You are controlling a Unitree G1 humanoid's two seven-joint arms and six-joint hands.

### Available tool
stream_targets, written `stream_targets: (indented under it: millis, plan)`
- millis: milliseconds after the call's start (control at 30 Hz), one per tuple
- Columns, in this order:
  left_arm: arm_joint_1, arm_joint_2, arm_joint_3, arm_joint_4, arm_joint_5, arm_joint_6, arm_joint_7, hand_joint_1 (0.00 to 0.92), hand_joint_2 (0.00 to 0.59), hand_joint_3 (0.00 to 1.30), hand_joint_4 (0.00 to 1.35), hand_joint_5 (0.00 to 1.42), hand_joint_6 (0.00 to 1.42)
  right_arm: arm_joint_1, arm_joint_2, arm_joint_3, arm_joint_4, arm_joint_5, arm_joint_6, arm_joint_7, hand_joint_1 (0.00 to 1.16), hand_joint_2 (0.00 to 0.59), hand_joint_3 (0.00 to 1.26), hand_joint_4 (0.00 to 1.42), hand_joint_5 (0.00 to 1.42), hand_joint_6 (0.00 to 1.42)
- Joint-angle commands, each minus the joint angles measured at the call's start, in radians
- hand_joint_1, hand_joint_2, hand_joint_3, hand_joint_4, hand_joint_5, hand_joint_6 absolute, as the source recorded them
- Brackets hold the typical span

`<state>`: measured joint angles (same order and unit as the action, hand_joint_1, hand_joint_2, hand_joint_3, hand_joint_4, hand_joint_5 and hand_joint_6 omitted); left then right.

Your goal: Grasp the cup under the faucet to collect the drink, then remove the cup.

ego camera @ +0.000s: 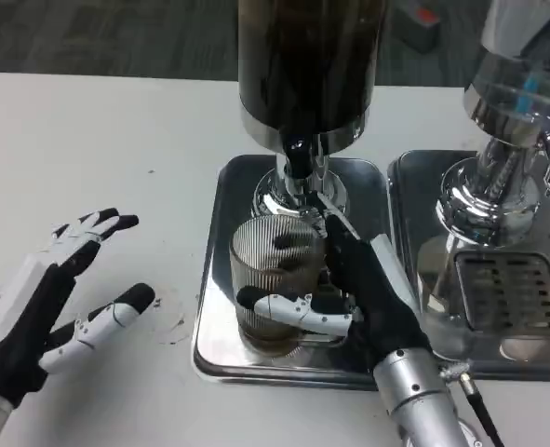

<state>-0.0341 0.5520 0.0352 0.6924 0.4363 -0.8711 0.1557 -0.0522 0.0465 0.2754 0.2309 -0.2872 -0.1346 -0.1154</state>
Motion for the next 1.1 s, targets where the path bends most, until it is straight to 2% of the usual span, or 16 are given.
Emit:
stream_targets:
  millis: [33, 233, 633, 967, 1100]
  plan:
    - [0.009, 0.013, -0.003, -0.005, -0.013, 0.002, 0.007, 0.0, 0.132, 0.21, 0.0, 0.04, 0.0, 0.022, 0.005, -0.003, 0.007, -0.005, -0.013, -0.028, 0.99, 0.231, 0.17, 0.49, 0.6, 0.74]
    - [0.003, 0.012, -0.008, -0.001, -0.013, 0.002, 0.004, 0.0, 0.129, 0.23, 0.0, 0.04, 0.0, 0.029, 0.005, 0.0, -0.001, -0.018, -0.025, -0.053, 1.01, 0.214, 0.22, 0.53, 0.68, 0.86]
    - [-0.006, 0.014, -0.023, 0.007, -0.017, -0.005, -0.003, 0.0, 0.129, 0.25, 0.0, 0.04, 0.0, 0.058, 0.013, 0.001, -0.051, -0.034, -0.039, -0.092, 1.05, 0.208, 0.27, 0.55, 0.76, 0.97]
    - [-0.014, 0.014, -0.04, 0.007, -0.013, -0.007, -0.01, 0.0, 0.123, 0.25, 0.0, 0.04, 0.0, 0.077, 0.006, 0.005, -0.113, -0.095, -0.035, -0.124, 1.05, 0.208, 0.28, 0.55, 0.77, 0.99]
    - [-0.021, 0.016, -0.052, 0.012, -0.02, -0.007, -0.023, 0.0, 0.122, 0.25, 0.0, 0.04, 0.0, 0.077, 0.002, 0.0, -0.113, -0.082, -0.039, -0.11, 1.06, 0.208, 0.27, 0.55, 0.76, 1.0]
